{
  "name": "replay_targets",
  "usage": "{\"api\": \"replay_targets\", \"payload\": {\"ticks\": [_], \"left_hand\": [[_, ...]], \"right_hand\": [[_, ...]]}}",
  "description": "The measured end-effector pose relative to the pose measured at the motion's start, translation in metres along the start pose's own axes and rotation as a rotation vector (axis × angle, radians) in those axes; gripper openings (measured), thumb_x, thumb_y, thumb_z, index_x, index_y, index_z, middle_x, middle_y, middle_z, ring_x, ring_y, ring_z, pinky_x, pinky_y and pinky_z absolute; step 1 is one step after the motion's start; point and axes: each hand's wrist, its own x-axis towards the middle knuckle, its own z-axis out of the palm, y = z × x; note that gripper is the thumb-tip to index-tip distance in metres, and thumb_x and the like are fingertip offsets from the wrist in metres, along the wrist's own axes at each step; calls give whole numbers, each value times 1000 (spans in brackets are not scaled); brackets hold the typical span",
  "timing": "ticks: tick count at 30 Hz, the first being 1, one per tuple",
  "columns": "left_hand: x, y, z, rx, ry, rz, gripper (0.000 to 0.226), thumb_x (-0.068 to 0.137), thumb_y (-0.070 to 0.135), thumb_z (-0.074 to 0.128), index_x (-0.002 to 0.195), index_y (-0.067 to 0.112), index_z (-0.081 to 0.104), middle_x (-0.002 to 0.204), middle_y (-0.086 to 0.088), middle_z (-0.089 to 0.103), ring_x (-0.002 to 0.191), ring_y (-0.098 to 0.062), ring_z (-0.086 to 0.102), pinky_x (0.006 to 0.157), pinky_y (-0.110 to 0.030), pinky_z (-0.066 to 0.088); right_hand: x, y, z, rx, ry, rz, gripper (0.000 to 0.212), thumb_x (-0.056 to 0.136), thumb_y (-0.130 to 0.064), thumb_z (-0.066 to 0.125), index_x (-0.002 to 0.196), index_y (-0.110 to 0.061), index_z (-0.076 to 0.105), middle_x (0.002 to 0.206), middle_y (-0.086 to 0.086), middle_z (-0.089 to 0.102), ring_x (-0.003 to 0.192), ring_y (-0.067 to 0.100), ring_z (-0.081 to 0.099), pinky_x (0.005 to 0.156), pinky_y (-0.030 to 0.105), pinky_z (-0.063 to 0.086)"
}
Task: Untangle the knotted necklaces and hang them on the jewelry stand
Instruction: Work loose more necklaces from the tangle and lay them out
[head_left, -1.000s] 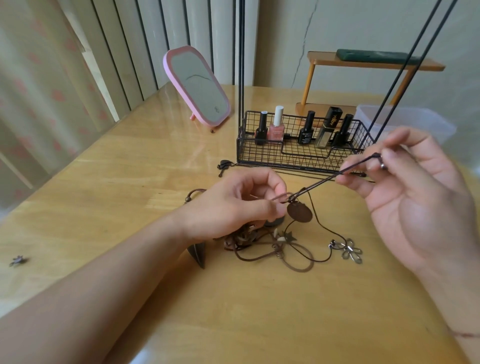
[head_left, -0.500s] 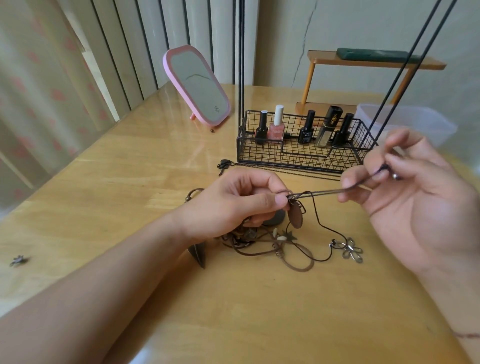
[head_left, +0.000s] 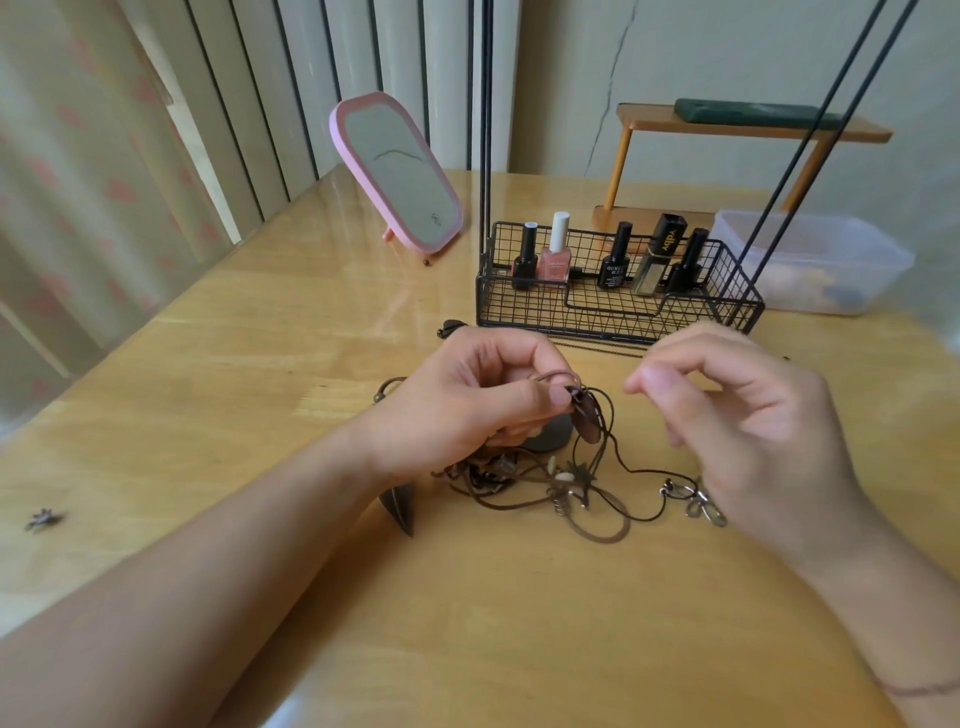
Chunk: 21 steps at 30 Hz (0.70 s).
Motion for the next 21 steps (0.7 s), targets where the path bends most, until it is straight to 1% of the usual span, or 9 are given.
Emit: {"api": "replay_targets", "payload": {"ticks": [2,3,6,7,10,13,15,17,21], "left_hand": [[0,0,0,15,-1,-5,14,87,16,62,78,25,68,61,-7,44,51,-9,40,52,-17,38],[0,0,1,26,-2,-5,14,87,16,62,78,24,68,61,-6,45,51,-9,40,52,-17,38],[1,-1,2,80,-3,-7,10,88,13,64,80,19,67,61,3,49,52,-5,40,52,-13,36],[1,-1,3,104,-2,-11,10,89,10,65,81,16,65,61,5,49,52,-3,40,52,-12,36],[1,0,3,142,4,-23,12,89,2,61,80,11,63,62,6,51,52,-1,41,53,-10,36],[0,0,2,183,17,-29,15,88,2,60,78,12,62,60,11,51,52,0,41,54,-10,35],[0,1,2,200,26,-38,15,88,3,60,77,12,62,60,4,52,51,-1,39,53,-11,35],[0,0,2,206,37,-46,14,89,4,60,77,11,62,62,-8,52,51,-2,38,53,-11,34],[0,-1,0,222,40,-66,13,88,4,59,76,10,61,58,-13,50,51,-5,36,52,-12,33]], "right_hand": [[-2,-2,5,-91,-45,4,18,87,-42,63,82,-26,70,86,-6,65,84,20,61,56,36,47],[-2,-2,7,-131,-65,5,21,84,-47,65,81,-27,70,85,-6,66,84,21,61,55,33,46],[-3,0,8,-181,-96,-18,20,80,-48,69,76,-28,69,80,-9,67,78,18,61,59,14,39],[-3,0,7,-173,-102,-18,18,81,-45,69,75,-28,70,79,-9,68,77,17,62,59,13,40],[-2,-1,4,-33,-136,65,18,82,-41,67,74,-26,75,79,-5,71,79,19,66,58,27,48],[1,-4,0,109,-163,178,14,77,-39,72,72,-27,77,78,-1,74,77,15,67,67,23,50],[3,-5,-1,188,-193,269,6,72,-31,78,72,-25,77,74,-1,72,70,8,63,64,18,47],[3,-6,-1,280,-225,365,6,69,-26,77,71,-21,77,70,-2,69,65,5,59,60,17,45],[3,-6,-5,355,-312,472,23,65,-36,80,75,-16,77,73,4,70,68,13,58,60,25,47]]}}
